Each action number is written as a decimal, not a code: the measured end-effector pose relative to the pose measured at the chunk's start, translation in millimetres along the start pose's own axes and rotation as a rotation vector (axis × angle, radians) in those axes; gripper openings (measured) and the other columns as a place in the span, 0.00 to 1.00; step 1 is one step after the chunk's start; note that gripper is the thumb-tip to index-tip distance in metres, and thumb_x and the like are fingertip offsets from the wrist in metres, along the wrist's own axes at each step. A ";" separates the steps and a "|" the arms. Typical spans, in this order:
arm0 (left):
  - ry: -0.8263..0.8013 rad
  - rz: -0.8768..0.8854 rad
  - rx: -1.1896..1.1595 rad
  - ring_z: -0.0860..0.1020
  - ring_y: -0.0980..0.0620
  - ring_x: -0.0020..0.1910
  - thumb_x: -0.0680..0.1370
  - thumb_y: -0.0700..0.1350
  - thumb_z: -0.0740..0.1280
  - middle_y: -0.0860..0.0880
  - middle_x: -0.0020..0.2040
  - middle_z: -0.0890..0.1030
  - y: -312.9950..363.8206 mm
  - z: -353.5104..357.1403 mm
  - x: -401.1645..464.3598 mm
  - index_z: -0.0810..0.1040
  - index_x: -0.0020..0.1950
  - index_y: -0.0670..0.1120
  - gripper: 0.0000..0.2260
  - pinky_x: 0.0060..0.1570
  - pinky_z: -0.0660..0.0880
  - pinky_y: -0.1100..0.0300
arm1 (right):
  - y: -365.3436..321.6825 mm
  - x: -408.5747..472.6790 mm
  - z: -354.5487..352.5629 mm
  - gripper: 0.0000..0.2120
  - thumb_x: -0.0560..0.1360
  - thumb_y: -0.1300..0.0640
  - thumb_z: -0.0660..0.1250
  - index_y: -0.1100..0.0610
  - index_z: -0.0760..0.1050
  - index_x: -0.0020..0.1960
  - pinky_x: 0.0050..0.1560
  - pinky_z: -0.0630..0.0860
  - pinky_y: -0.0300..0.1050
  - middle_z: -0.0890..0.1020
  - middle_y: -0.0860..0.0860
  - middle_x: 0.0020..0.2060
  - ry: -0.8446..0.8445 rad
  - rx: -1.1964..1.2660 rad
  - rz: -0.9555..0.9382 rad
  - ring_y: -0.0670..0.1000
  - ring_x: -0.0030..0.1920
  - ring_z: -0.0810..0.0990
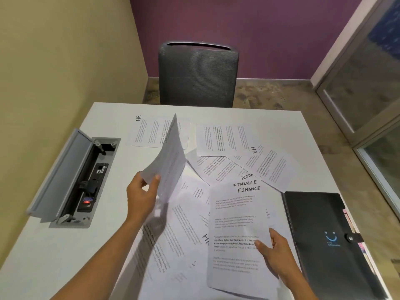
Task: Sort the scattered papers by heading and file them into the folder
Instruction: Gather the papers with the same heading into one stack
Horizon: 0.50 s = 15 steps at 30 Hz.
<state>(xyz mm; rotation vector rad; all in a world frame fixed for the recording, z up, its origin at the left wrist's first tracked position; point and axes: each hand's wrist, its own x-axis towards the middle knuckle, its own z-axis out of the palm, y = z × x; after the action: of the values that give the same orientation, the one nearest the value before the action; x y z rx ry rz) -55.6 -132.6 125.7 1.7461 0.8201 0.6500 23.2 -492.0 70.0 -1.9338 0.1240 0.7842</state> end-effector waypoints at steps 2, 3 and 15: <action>0.002 0.063 -0.035 0.79 0.57 0.47 0.78 0.43 0.69 0.58 0.47 0.79 9.6 -5.1 -4.7 0.75 0.55 0.53 0.08 0.45 0.76 0.61 | -0.2 -1.9 0.7 0.12 0.78 0.59 0.68 0.46 0.74 0.59 0.53 0.80 0.49 0.82 0.43 0.54 -0.004 -0.002 -0.009 0.49 0.55 0.81; 0.000 0.100 -0.046 0.79 0.58 0.47 0.78 0.44 0.69 0.60 0.47 0.80 16.4 -7.5 -6.9 0.75 0.54 0.56 0.08 0.44 0.77 0.63 | 0.3 -1.9 0.8 0.13 0.78 0.58 0.69 0.47 0.74 0.59 0.53 0.80 0.49 0.82 0.44 0.54 -0.002 -0.006 -0.016 0.49 0.55 0.81; -0.162 0.371 0.043 0.79 0.44 0.39 0.77 0.56 0.66 0.54 0.42 0.80 74.7 -17.6 -16.5 0.75 0.48 0.59 0.03 0.35 0.77 0.44 | 23.3 7.4 8.0 0.09 0.80 0.58 0.65 0.49 0.72 0.58 0.34 0.80 0.41 0.82 0.46 0.47 0.185 -0.165 0.030 0.49 0.43 0.82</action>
<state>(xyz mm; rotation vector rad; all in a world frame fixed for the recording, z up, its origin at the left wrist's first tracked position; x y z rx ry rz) -63.1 -151.3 201.6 1.9822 0.4030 0.7248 15.8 -495.0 45.6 -2.1639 0.2062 0.6509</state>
